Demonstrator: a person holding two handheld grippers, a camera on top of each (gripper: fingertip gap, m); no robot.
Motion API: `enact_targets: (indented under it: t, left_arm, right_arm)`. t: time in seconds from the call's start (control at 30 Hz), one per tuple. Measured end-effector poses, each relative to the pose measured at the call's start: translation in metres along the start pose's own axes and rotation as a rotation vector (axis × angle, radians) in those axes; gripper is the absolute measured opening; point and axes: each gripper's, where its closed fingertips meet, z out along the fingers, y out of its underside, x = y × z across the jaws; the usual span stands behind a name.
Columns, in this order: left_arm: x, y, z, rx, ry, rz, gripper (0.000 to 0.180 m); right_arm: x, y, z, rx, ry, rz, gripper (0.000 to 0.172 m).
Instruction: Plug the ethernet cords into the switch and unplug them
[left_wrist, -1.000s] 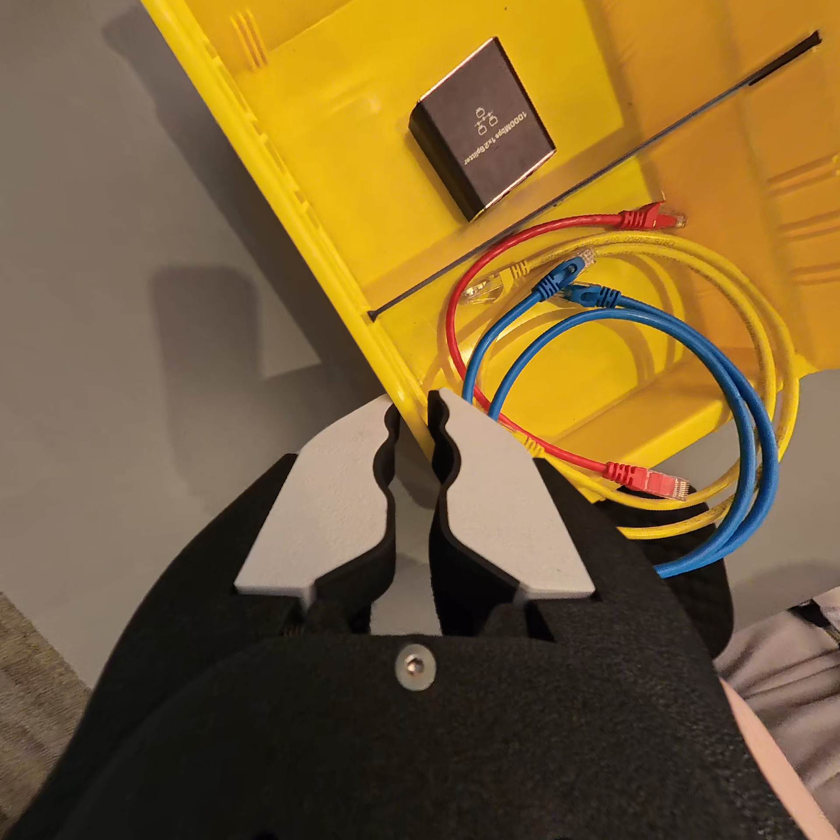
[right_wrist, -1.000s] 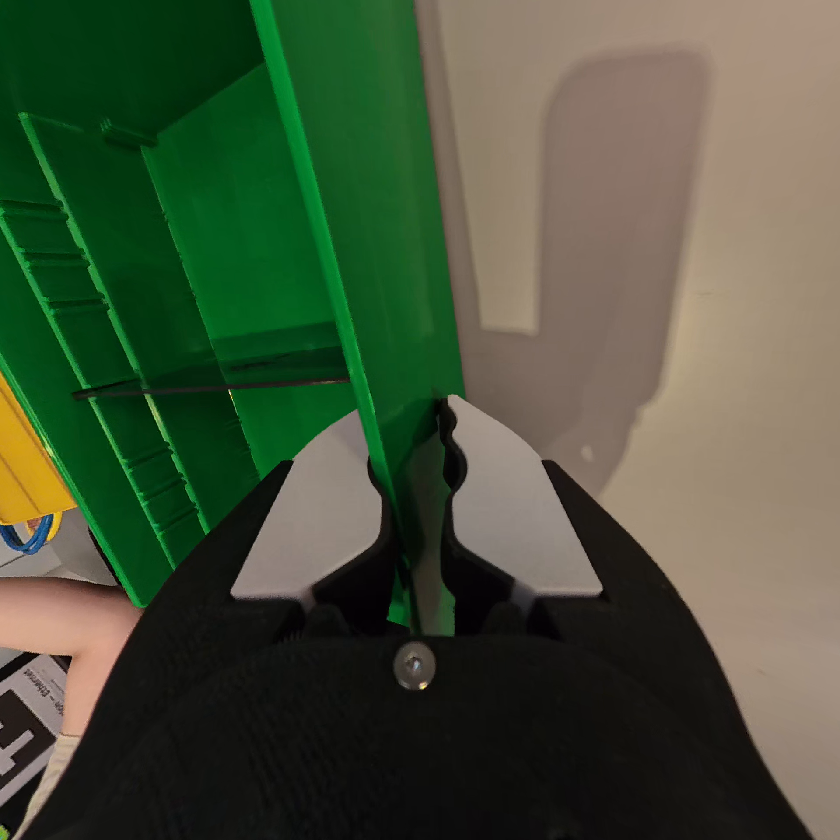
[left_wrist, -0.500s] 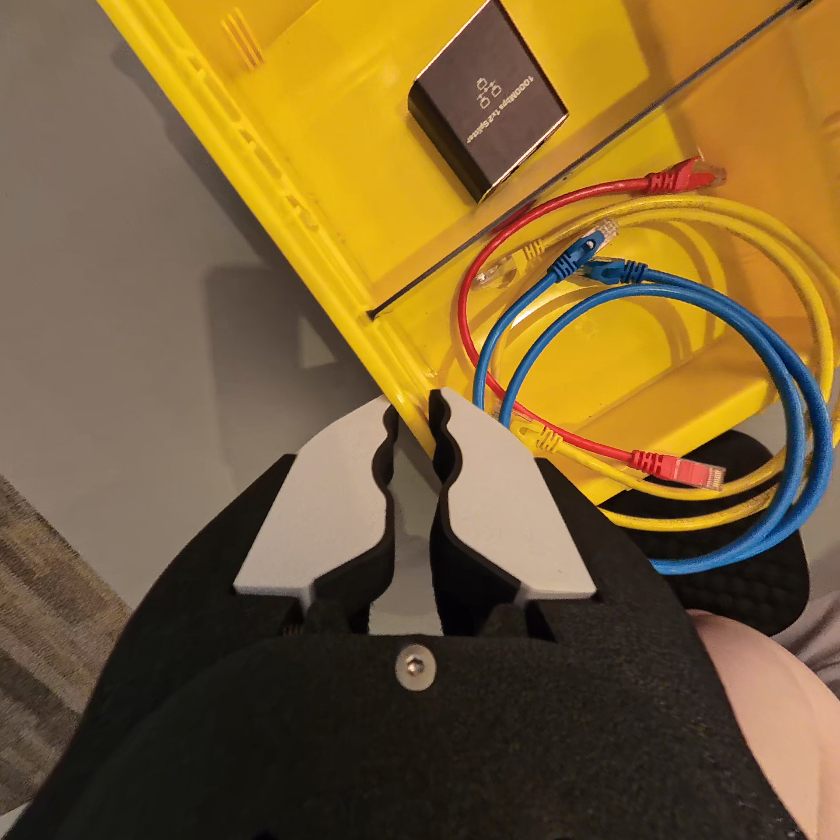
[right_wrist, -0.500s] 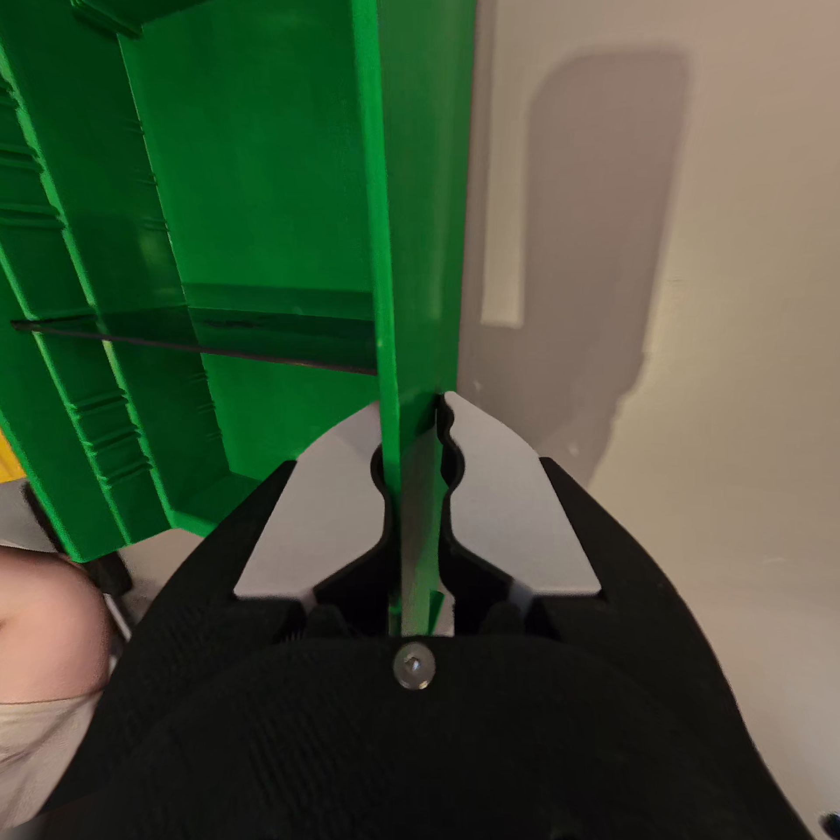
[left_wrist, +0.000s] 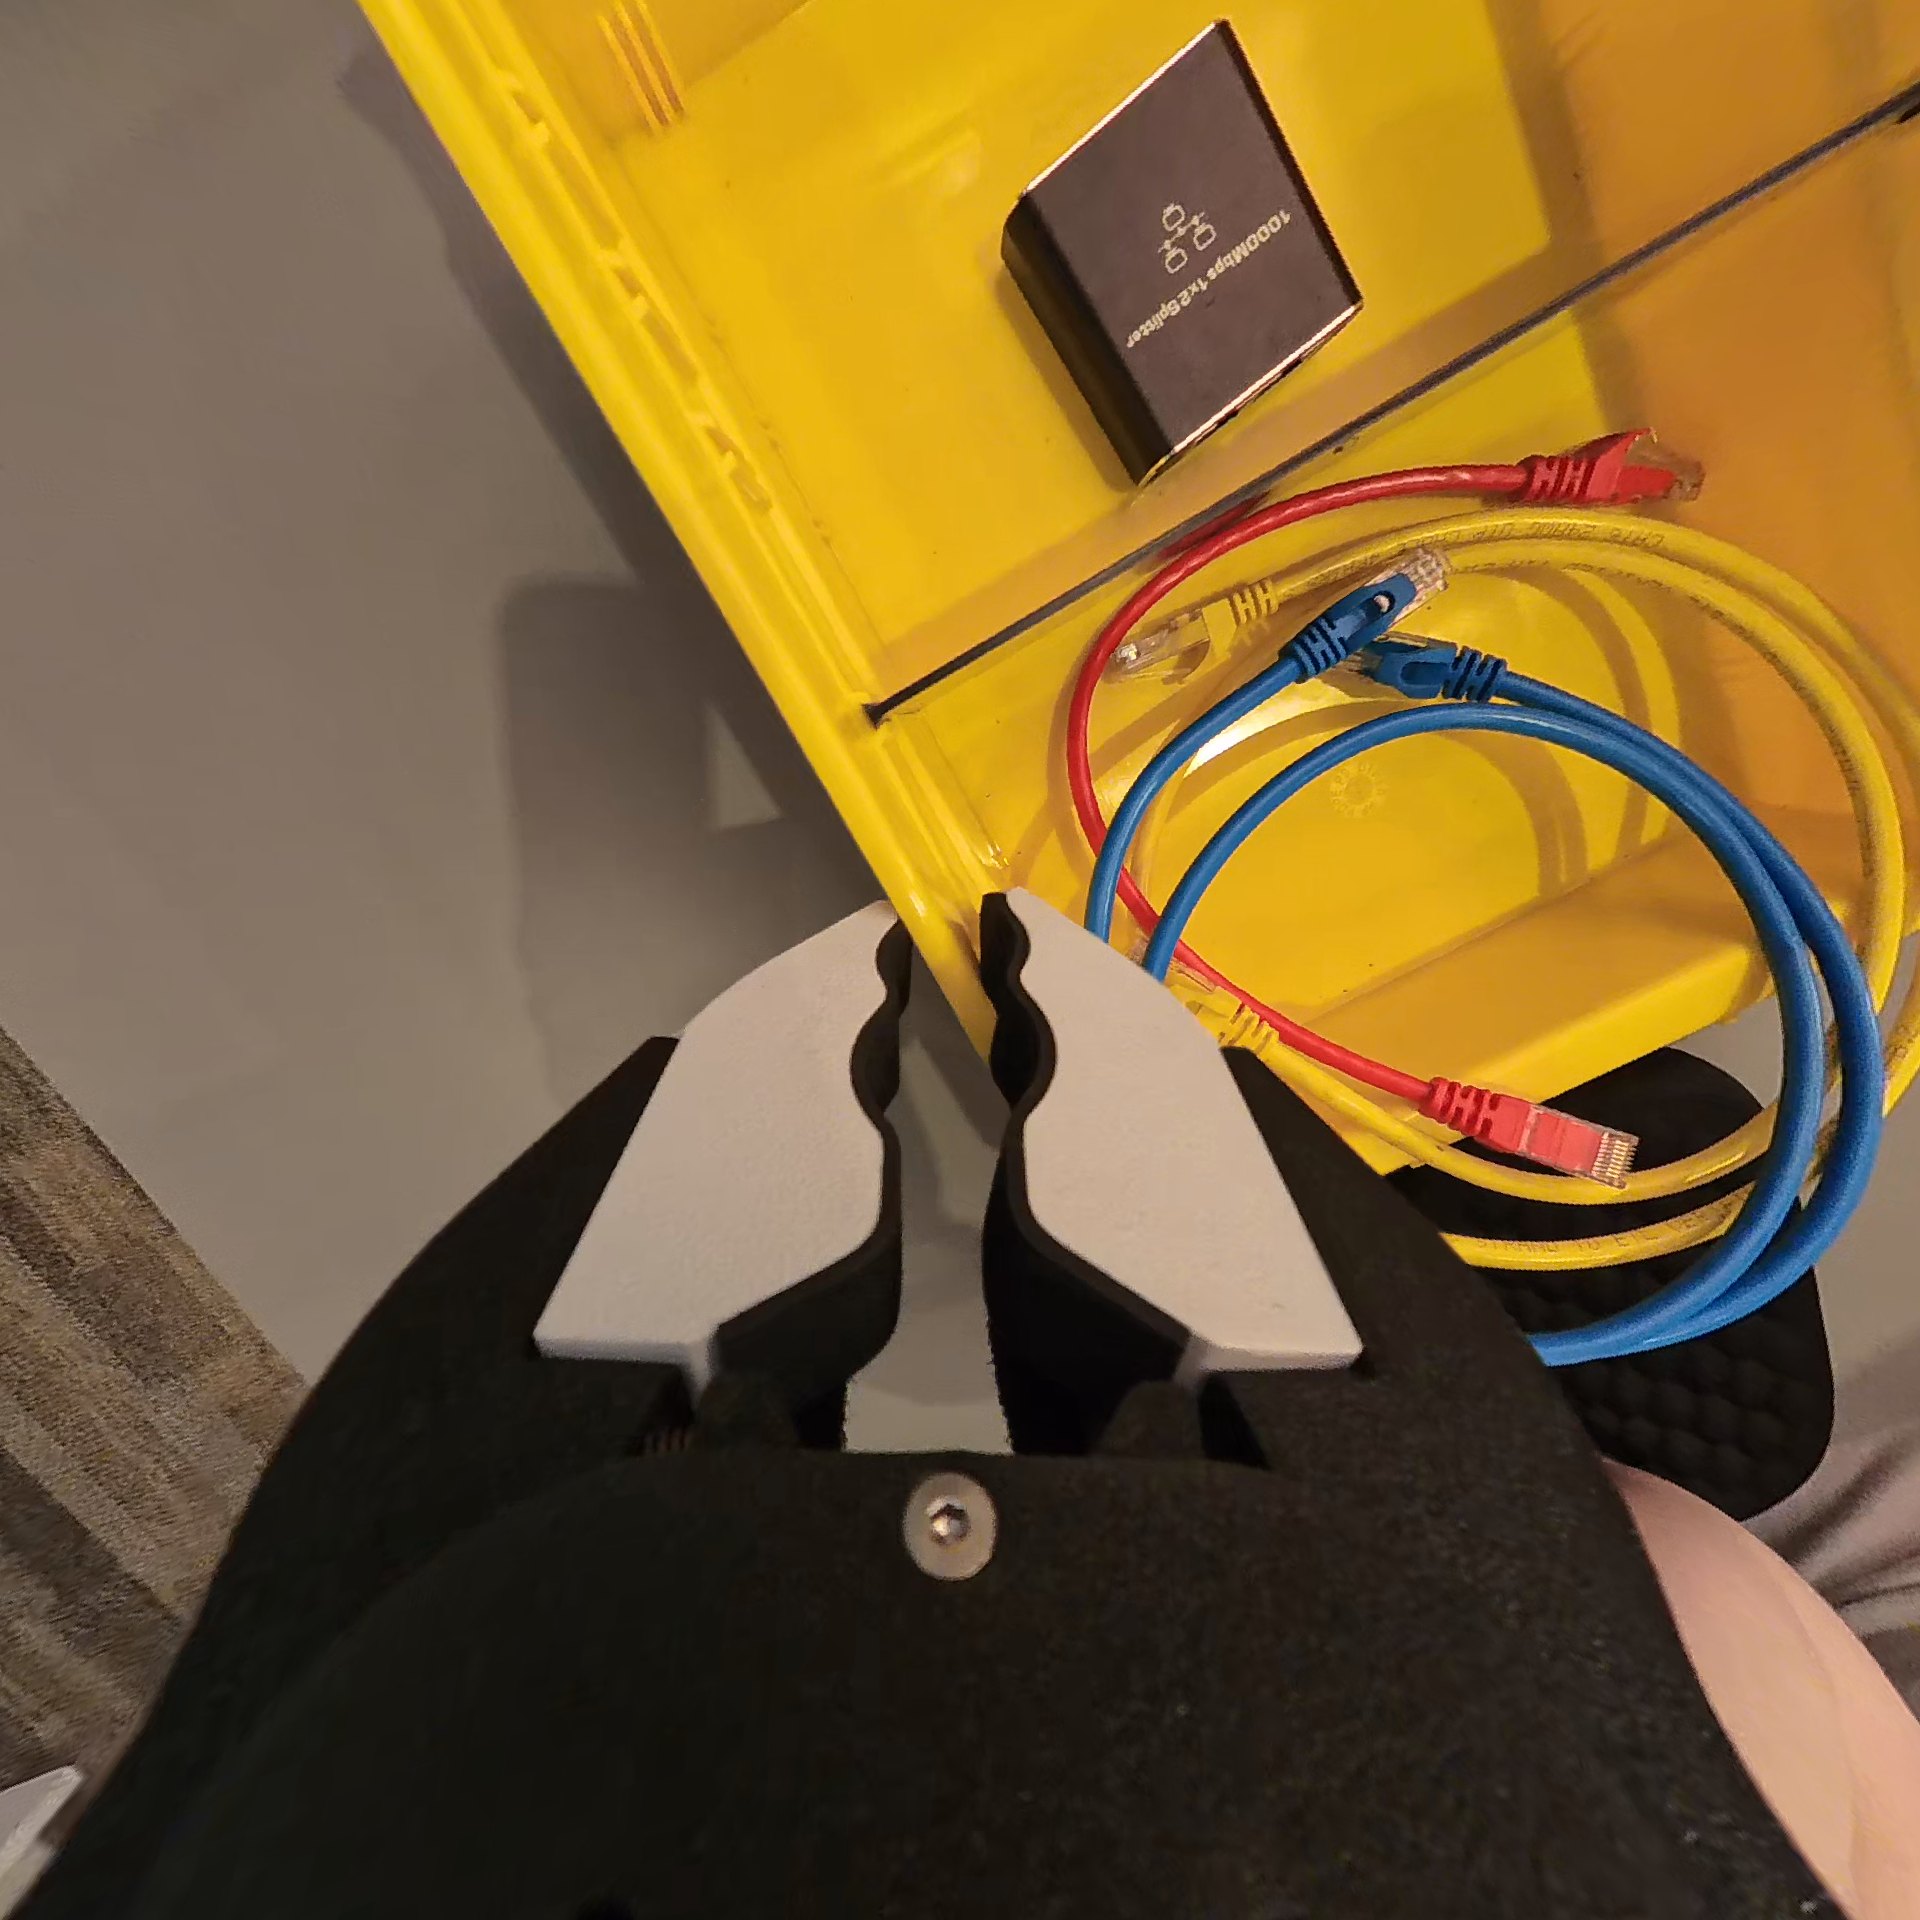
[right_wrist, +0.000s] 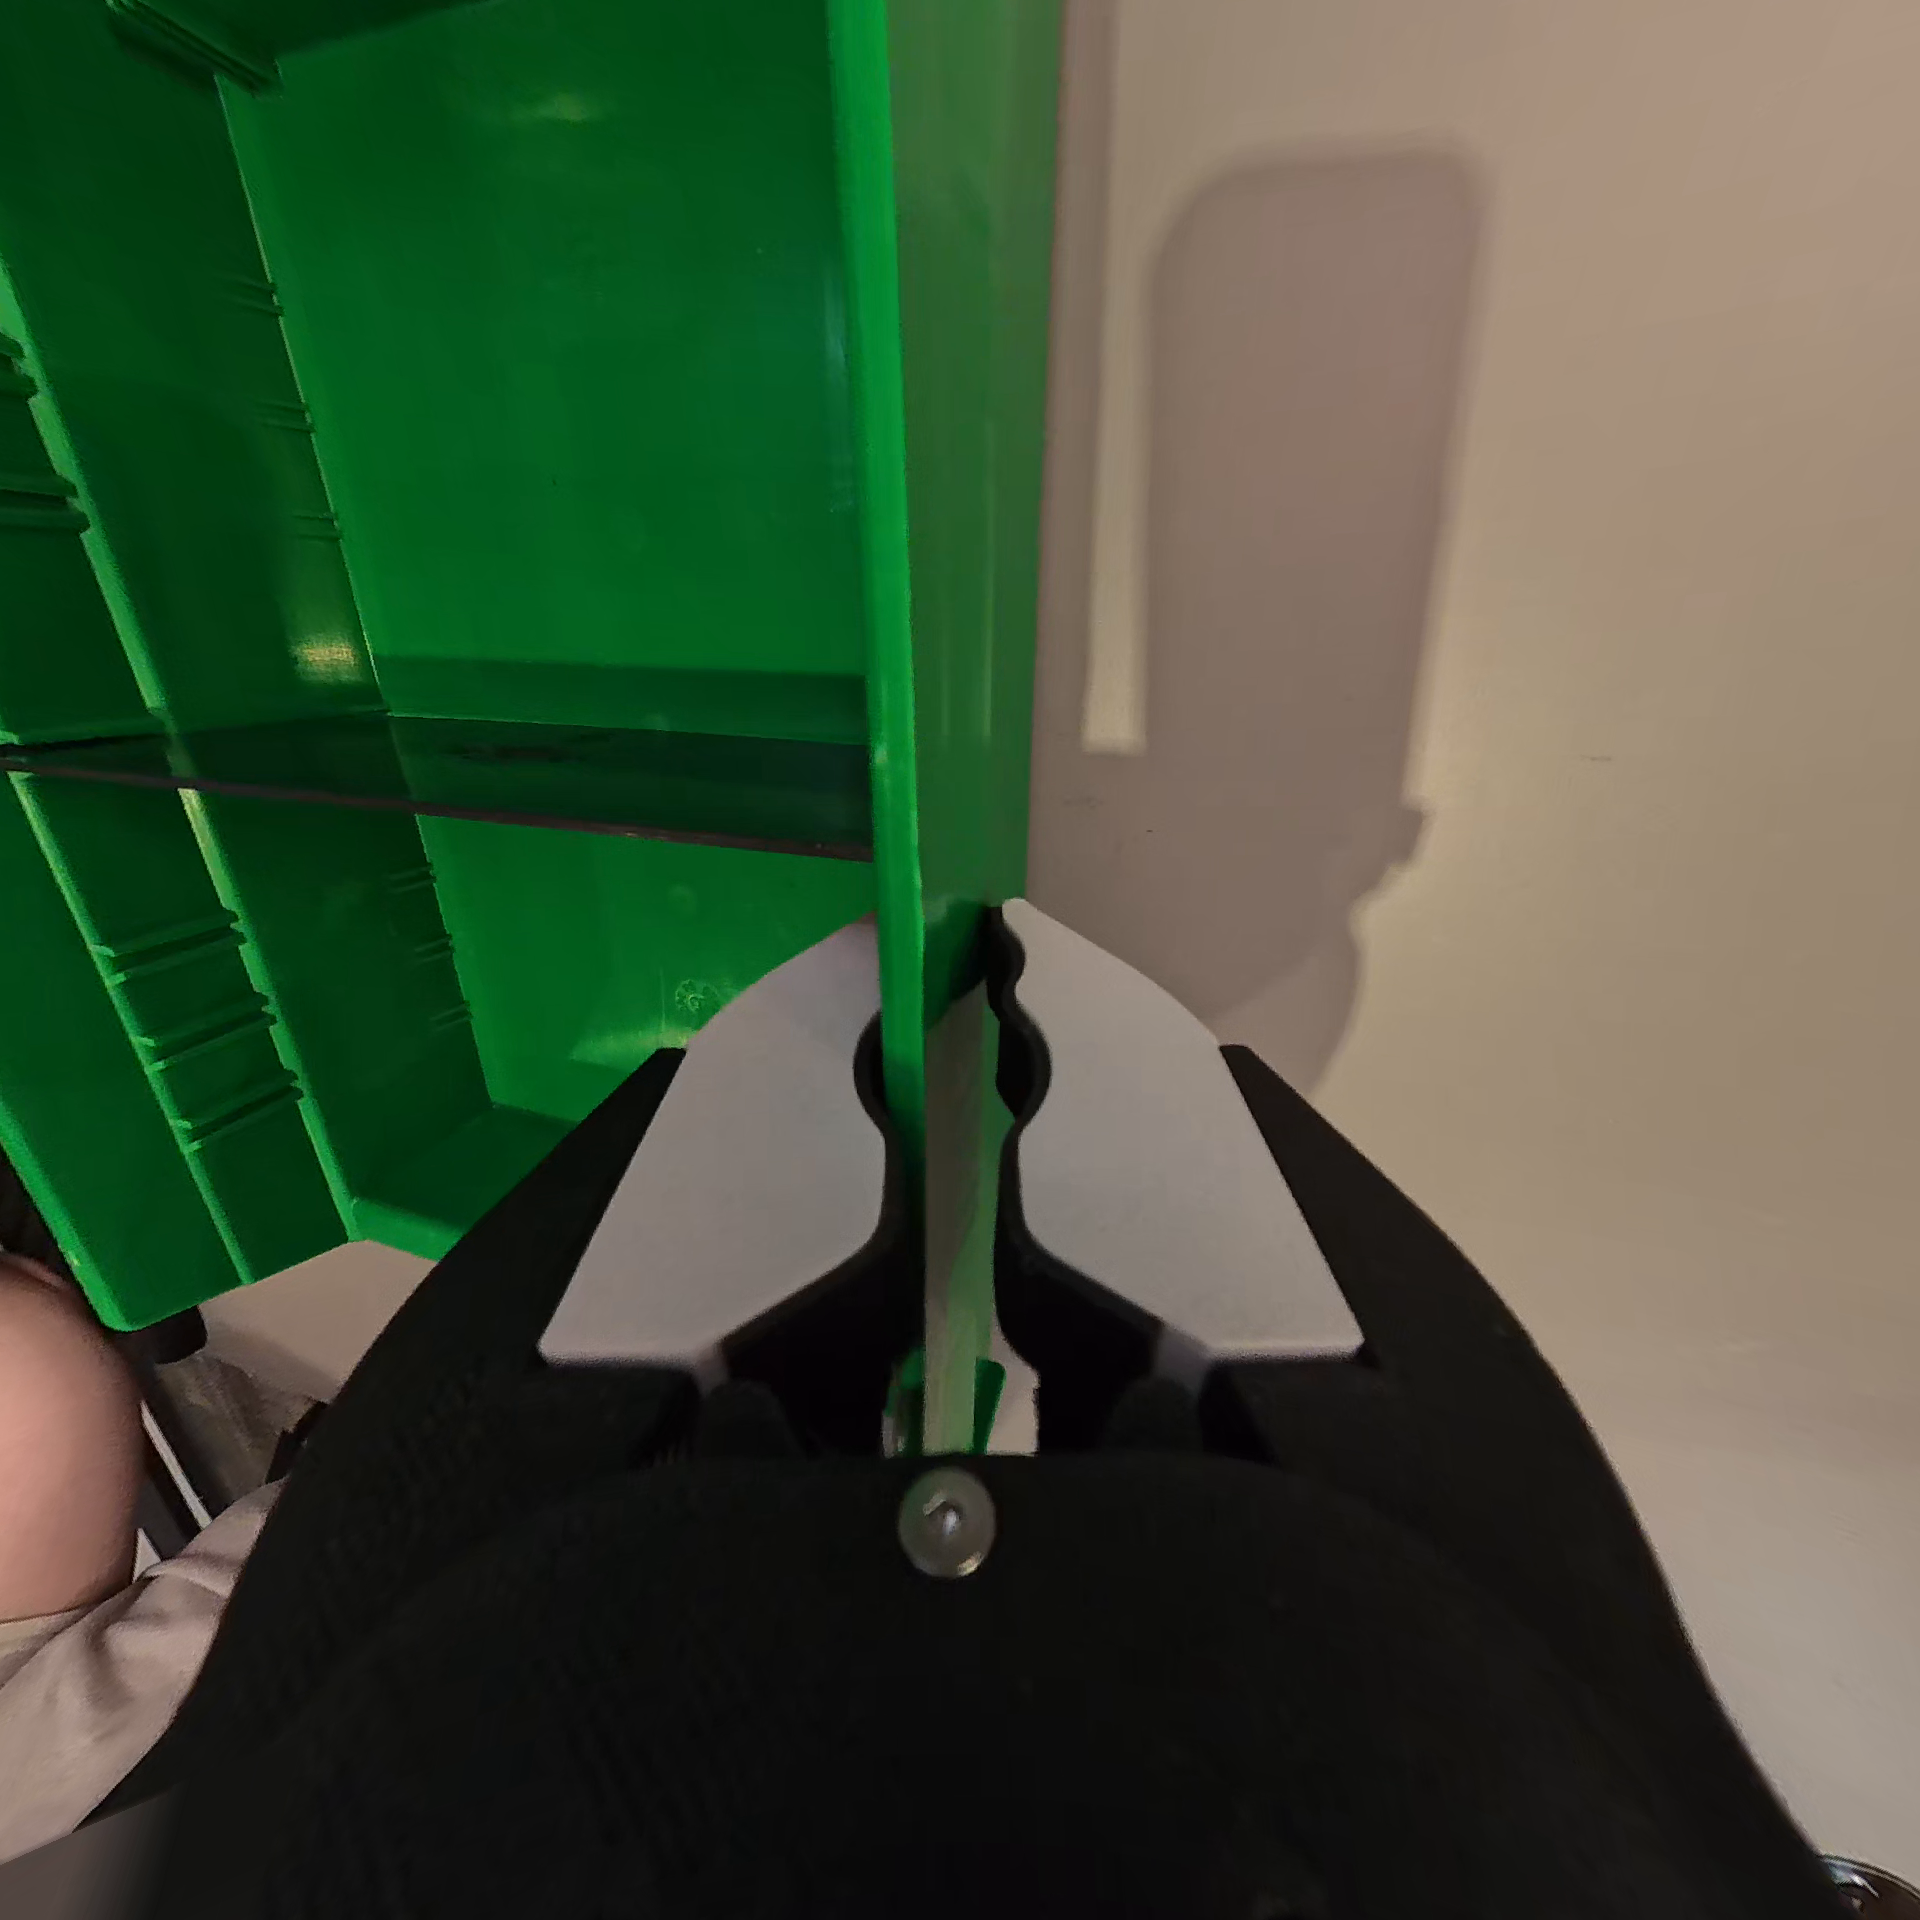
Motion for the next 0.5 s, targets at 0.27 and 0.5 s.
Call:
enact_targets:
  t: [0.27, 0.5]
  left_arm:
    - [-0.015, -0.035, -0.049, 0.209, -0.316, 0.005, 0.036]
    - [0.011, -0.084, -0.106, 0.311, -0.806, 0.242, 0.064]
  right_arm:
    - [-0.005, -0.004, -0.010, 0.037, 0.003, -0.019, 0.030]
    - [-0.014, -0.018, -0.048, 0.193, 0.093, -0.027, 0.034]
